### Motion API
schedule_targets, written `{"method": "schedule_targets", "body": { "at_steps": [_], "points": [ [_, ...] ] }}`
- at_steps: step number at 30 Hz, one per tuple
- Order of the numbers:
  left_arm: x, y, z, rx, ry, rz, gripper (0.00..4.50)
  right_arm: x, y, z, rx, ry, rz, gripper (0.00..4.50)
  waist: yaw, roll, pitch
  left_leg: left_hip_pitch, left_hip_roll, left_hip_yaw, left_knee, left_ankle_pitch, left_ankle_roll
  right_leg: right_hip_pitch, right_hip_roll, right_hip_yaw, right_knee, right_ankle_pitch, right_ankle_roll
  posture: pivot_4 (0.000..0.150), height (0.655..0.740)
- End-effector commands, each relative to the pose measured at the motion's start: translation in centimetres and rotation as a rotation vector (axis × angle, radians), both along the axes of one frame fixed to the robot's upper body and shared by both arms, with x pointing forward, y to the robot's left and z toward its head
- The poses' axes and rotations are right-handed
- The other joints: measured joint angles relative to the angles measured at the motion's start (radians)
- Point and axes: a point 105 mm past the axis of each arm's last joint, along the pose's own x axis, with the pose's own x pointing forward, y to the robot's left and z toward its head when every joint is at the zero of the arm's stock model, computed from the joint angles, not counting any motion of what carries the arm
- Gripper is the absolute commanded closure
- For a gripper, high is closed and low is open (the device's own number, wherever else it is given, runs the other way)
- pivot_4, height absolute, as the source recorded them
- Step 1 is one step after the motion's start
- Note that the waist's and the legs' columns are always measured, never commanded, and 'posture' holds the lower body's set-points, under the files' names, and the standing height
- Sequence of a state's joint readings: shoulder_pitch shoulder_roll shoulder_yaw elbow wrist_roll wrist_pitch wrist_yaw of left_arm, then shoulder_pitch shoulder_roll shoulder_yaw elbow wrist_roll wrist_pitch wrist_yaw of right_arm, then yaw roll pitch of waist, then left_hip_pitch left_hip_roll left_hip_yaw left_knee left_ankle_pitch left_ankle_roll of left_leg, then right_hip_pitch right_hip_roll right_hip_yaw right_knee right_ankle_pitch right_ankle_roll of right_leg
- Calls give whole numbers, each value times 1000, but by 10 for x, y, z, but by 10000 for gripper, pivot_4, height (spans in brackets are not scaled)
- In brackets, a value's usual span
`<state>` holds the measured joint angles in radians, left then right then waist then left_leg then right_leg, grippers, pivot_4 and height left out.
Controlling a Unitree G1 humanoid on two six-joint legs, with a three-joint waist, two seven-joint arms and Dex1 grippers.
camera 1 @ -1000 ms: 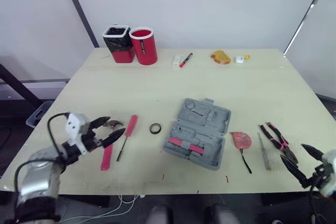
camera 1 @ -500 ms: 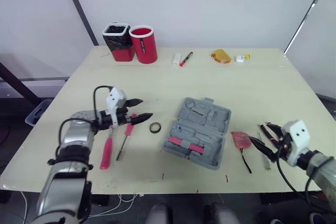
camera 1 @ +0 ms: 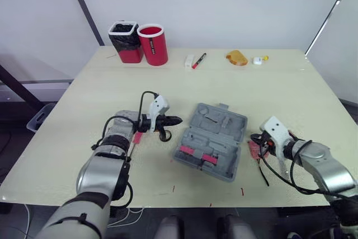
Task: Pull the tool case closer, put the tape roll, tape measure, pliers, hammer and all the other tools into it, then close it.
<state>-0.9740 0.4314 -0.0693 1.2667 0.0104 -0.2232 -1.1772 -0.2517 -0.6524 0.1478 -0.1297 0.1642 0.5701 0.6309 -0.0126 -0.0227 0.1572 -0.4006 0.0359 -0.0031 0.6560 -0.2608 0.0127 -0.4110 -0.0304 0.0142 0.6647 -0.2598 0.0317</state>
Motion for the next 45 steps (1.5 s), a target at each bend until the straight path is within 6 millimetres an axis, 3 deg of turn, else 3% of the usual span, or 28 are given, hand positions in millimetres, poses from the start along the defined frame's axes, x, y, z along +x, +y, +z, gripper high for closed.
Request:
{"method": "schedule_targets", "body": {
  "at_steps": [1, 11, 24, 32, 38, 45],
  "points": [
    [5, -5, 5, 38, -35, -5, 43669, 2, 2, 3, -26, 8, 14, 45000, 0, 0, 0, 0, 0, 0, 0, 0, 0, 0, 0, 0, 0, 0, 0, 1500, 7400],
    [8, -12, -5, 114, -22, 7, 43669, -6, 20, -7, -48, 72, 74, 45000, -1, 0, 0, 0, 0, 0, 4, 0, 0, 0, 0, 0, 3, 0, 0, 1500, 7400],
    [10, -8, -13, 171, -13, 44, 43669, 6, 37, -8, -24, 44, 75, 45000, -4, 0, 0, 0, 0, -2, 14, 0, 0, 0, 1, 0, 15, 0, 0, 1500, 7400],
    [9, -9, -19, 192, -6, 50, 43669, 7, 40, -10, -14, 42, 72, 45000, -4, 0, 0, 0, 0, -1, 14, 0, 0, 0, 1, 1, 14, 0, 0, 1500, 7400],
    [0, -19, -21, 113, 73, -11, 43669, 8, 38, -11, -14, 41, 66, 45000, -4, 0, 0, 0, 0, -1, 14, 0, 0, 0, 1, 1, 15, 0, 0, 1500, 7400],
    [-9, -19, -27, 115, 140, -62, 43669, 8, 36, -11, -8, 45, 71, 45000, -3, 0, 0, 0, 0, -1, 14, 0, 0, 0, 1, 1, 14, 0, 0, 1500, 7400]
  ]
}}
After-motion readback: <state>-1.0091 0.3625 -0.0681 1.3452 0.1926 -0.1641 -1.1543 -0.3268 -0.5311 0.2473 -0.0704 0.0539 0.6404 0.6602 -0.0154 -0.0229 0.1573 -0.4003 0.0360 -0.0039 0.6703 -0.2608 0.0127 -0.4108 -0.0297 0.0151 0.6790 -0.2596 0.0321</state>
